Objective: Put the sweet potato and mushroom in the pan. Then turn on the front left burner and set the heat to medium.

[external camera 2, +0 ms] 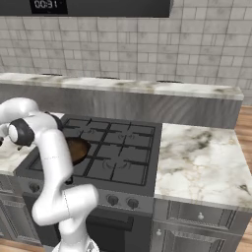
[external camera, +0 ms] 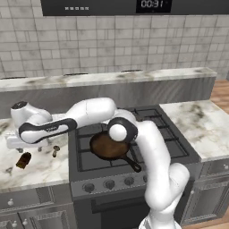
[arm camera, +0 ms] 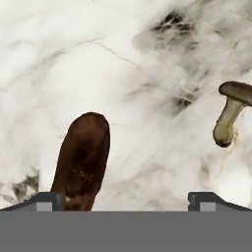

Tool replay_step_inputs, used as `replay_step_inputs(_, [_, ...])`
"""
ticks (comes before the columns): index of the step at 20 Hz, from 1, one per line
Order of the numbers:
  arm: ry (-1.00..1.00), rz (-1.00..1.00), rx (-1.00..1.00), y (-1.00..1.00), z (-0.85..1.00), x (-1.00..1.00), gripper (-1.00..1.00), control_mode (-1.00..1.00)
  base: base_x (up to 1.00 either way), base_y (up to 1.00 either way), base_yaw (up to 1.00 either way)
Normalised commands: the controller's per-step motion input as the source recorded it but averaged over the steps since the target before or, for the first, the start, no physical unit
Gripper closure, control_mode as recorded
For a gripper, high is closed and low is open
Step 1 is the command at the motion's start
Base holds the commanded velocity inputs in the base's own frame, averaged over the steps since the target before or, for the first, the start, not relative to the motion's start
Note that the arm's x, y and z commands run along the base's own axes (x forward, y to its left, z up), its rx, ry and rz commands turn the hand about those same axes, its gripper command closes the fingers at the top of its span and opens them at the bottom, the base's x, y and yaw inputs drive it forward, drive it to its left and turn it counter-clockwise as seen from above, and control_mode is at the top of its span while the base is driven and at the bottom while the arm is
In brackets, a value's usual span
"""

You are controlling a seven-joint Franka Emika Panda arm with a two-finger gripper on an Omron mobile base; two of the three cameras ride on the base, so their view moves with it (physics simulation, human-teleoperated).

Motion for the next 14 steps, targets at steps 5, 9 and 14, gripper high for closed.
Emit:
replay_step_inputs(5, [0.05,0.00,0.00,0.24,-0.45,0.15,-1.00,-1.00,0.00,0.00,0.00])
replay_step_inputs(9, [0.00,0.00,0.00,0.15,-0.19,0.10,-1.00,-1.00,0.00,0.00,0.00])
replay_step_inputs(14, [0.00,0.00,0.00,0.26,-0.19,0.11,-1.00,-1.00,0.00,0.00,0.00])
